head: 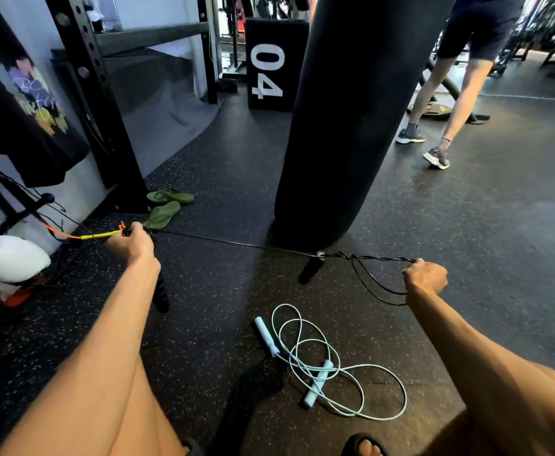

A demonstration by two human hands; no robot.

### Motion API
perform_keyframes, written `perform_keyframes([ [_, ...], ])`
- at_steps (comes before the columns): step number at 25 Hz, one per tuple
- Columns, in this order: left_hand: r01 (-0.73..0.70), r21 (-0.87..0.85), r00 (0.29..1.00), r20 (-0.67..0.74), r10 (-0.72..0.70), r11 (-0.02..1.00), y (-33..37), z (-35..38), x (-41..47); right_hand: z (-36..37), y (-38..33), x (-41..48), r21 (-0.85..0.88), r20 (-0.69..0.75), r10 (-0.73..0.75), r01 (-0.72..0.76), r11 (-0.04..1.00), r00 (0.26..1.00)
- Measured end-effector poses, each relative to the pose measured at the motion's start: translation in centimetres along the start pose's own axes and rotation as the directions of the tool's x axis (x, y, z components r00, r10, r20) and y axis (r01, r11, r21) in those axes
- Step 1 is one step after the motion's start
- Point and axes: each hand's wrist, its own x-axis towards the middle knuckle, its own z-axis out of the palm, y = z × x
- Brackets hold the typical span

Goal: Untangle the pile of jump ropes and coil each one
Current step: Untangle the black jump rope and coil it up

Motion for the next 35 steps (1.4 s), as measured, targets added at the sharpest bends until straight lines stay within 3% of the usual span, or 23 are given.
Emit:
perform_keyframes([
  [3,-0.018,-0.022,0.999,-0.04,0.017,1.0,-0.3,-0.2,0.2,-0.4,0.3,0.2,0.058,0.002,-0.034,0.033,0.998,0.999],
  [5,-0.032,-0.024,0.999,-0.028,0.031,0.999,0.3,-0.3,-0.3,-0.3,0.4,0.5,0.177,0.083,-0.038,0.023,0.984,0.996],
  [7,-0.053,-0.009,0.997,0.064,0.054,0.999,1.1,-0.1,-1.4,0.0,-0.5,-1.1,0.382,0.235,-0.1,0.003,0.924,0.967],
  [10,-0.144,0.05,0.946,0.302,0.122,0.988,1.3,0.8,-4.3,0.8,-2.8,-6.1,0.528,0.495,-0.276,-0.032,0.849,0.824],
  [13,-0.335,0.215,0.788,0.598,0.148,0.917,-0.1,1.8,-7.9,2.0,-4.0,-9.3,0.557,0.59,-0.397,0.001,0.83,0.703],
  [15,-0.436,0.335,0.66,0.75,0.044,0.835,-1.3,2.2,-10.3,2.0,-5.1,-10.3,0.602,0.608,-0.436,-0.026,0.798,0.664],
  [19,-0.603,0.457,0.41,0.881,-0.238,0.653,-4.3,2.6,-14.2,0.6,-7.1,-10.7,0.681,0.607,-0.489,-0.094,0.726,0.627],
  [22,-0.702,0.429,0.299,0.902,-0.311,0.569,-5.8,3.0,-16.5,-0.6,-8.0,-11.1,0.692,0.613,-0.513,-0.094,0.716,0.602],
  [26,-0.762,0.365,0.314,0.931,-0.188,0.535,-7.7,3.5,-18.9,-1.3,-8.2,-11.3,0.65,0.669,-0.531,-0.063,0.757,0.52],
  [28,-0.724,0.36,0.37,0.922,-0.109,0.588,-8.6,3.4,-19.4,-1.2,-8.1,-11.8,0.621,0.717,-0.517,-0.093,0.778,0.467],
  [31,-0.661,0.237,0.362,0.932,0.026,0.712,-9.4,3.1,-20.6,-0.9,-8.3,-12.5,0.611,0.753,-0.515,-0.145,0.778,0.409],
  [35,-0.606,0.186,0.383,0.92,0.079,0.773,-8.9,3.0,-21.4,-0.9,-8.7,-12.4,0.626,0.742,-0.515,-0.17,0.761,0.43],
])
